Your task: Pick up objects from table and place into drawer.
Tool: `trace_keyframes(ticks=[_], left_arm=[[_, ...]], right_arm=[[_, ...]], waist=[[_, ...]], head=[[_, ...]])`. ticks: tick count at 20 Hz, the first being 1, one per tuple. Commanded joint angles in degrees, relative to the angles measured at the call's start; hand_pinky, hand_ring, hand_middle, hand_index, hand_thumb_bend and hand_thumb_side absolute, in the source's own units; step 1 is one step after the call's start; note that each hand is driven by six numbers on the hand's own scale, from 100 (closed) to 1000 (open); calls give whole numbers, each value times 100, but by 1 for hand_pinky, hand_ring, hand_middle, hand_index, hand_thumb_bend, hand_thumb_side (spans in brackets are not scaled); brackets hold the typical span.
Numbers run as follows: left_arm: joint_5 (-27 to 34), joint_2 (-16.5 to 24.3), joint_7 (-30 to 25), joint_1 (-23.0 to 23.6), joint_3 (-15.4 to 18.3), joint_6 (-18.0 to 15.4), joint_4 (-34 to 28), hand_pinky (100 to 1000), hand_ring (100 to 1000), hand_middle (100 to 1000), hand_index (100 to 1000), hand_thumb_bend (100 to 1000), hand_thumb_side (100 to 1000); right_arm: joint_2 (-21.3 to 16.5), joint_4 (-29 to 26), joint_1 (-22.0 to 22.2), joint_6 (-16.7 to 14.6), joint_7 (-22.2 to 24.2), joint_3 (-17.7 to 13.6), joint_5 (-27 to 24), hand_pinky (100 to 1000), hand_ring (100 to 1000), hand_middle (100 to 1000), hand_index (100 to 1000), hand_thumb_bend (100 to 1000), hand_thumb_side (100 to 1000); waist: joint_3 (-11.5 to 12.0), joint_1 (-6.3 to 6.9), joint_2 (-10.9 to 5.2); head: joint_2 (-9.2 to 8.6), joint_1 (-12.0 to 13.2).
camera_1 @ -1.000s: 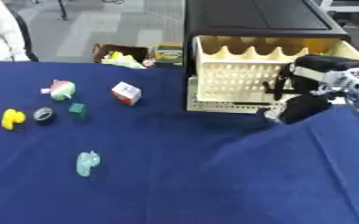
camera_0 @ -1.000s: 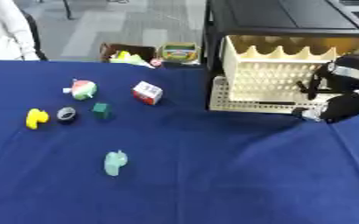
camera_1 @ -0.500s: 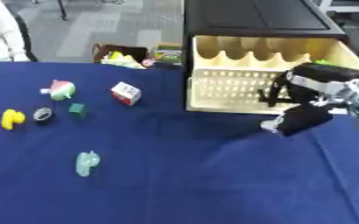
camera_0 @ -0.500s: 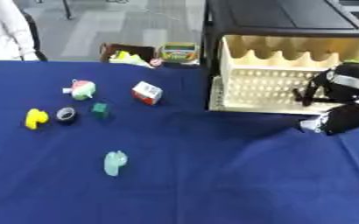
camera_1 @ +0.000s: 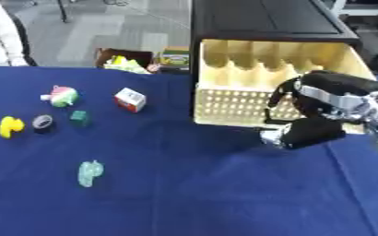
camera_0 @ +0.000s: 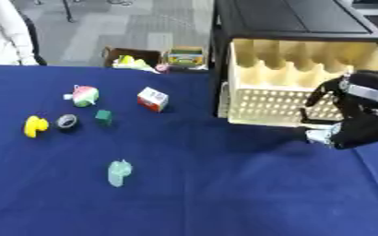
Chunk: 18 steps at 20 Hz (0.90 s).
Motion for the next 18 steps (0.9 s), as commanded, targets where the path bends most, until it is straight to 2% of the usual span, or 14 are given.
trace_keyframes(ticks=[1, 5, 8, 13, 18], left_arm=[[-42, 132, -30, -29, 58, 3, -101, 489, 619, 680, 882, 100, 797], [-49, 120, -48, 10, 67, 1, -101, 487, 618, 680, 882, 100, 799], [-62, 132, -27, 42, 90, 9, -101, 484, 617, 678, 881, 100, 798], [-127, 172, -76, 85, 117, 103, -101, 475, 615, 676, 880, 100, 790], [-302, 231, -398, -20, 19, 66, -2, 476, 619, 676, 879, 100, 726]], right_arm=[[-211, -79, -18, 1378, 1411, -104, 186, 152, 254, 182, 923, 441, 670], [-205, -177, 60, 1312, 1411, -281, 295, 150, 250, 171, 910, 470, 678], [-195, -199, 98, 1064, 1411, -566, 330, 149, 244, 155, 890, 499, 699], [-100, -201, 89, 224, 1253, -1468, 505, 151, 237, 127, 852, 547, 759], [-63, -202, 135, -423, 499, -2020, 548, 153, 234, 112, 837, 572, 820]], waist=[[-1, 4, -110], [-20, 1, -109], [-35, 5, -111], [-129, 16, -126], [-204, 17, -162]], head=[[-41, -13], [-47, 4], [-38, 34], [-11, 162], [1, 256]])
